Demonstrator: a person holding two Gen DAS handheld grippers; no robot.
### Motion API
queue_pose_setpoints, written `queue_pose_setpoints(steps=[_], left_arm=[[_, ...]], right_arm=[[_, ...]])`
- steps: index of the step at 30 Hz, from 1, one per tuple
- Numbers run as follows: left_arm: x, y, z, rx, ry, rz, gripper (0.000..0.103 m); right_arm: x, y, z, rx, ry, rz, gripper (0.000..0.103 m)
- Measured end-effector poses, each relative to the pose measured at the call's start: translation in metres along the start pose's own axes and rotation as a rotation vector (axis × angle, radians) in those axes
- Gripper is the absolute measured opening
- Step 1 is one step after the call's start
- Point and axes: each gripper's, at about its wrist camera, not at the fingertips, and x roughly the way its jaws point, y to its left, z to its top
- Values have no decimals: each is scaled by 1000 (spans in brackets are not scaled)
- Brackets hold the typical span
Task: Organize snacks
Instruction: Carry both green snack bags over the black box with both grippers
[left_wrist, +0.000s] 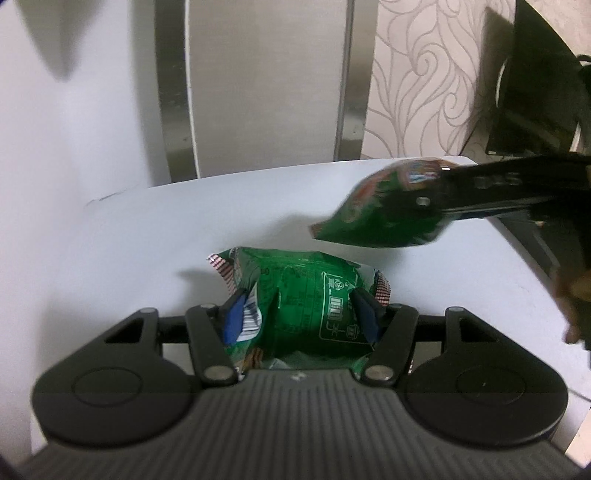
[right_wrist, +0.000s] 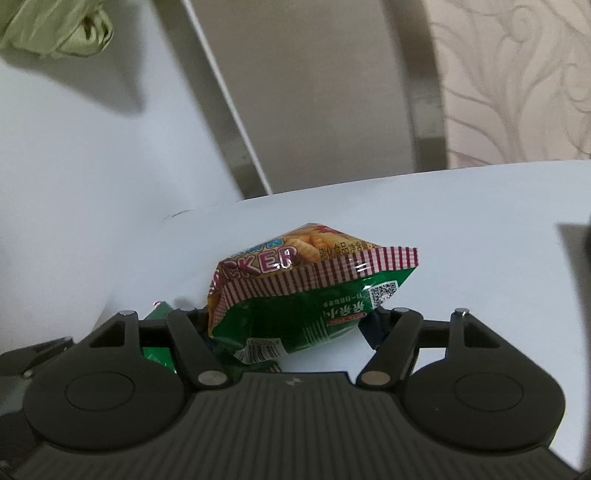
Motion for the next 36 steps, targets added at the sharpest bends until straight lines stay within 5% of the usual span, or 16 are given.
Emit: queue_pose_setpoints(steps=[14,26,36], left_arm=[[21,-16,2,89,3,-40,64],[28,-24,6,140,5,-97,65],[44,-58,33,148,-34,-155,65]], right_arm=[[-90,-16,-60,129,-47,-103,74],[-112,4,-113,179,-41,-157,74],[-148,-5,-115,216,-84,-165,74]])
